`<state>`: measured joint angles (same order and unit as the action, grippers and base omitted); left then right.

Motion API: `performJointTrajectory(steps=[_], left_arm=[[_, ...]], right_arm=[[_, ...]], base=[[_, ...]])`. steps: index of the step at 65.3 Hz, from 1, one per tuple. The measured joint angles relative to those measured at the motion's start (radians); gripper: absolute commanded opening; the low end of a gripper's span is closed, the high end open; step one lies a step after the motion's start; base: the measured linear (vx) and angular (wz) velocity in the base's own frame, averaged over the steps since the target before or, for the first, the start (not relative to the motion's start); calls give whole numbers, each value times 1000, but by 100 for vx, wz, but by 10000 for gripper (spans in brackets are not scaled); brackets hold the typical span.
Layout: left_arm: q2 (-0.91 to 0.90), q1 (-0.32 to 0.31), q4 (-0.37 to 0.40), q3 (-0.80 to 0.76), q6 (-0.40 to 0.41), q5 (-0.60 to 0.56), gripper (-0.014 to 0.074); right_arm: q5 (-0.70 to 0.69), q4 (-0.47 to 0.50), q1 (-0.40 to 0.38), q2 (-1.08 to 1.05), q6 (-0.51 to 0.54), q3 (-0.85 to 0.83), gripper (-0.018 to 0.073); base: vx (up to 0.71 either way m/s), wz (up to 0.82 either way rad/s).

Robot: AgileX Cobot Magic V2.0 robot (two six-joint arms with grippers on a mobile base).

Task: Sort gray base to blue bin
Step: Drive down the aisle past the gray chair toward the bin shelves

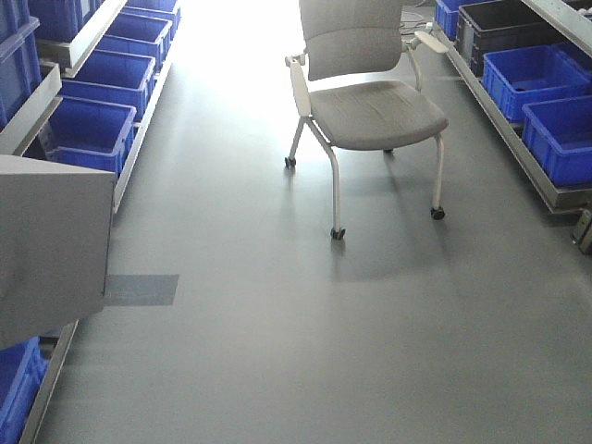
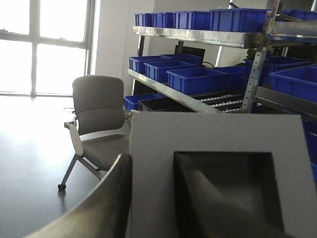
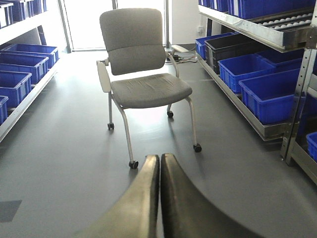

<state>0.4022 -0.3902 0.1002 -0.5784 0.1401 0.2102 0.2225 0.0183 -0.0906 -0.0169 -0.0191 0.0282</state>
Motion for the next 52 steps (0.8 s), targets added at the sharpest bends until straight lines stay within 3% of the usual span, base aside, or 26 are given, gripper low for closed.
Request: performJointTrajectory(steps=[37, 52], left_arm=[[0, 0, 0, 0, 0, 0, -6], [0, 0, 0, 0, 0, 0, -6]], right_arm=[[0, 0, 0, 0, 0, 0, -5], [0, 0, 0, 0, 0, 0, -5]], base=[[34, 1], [28, 35]])
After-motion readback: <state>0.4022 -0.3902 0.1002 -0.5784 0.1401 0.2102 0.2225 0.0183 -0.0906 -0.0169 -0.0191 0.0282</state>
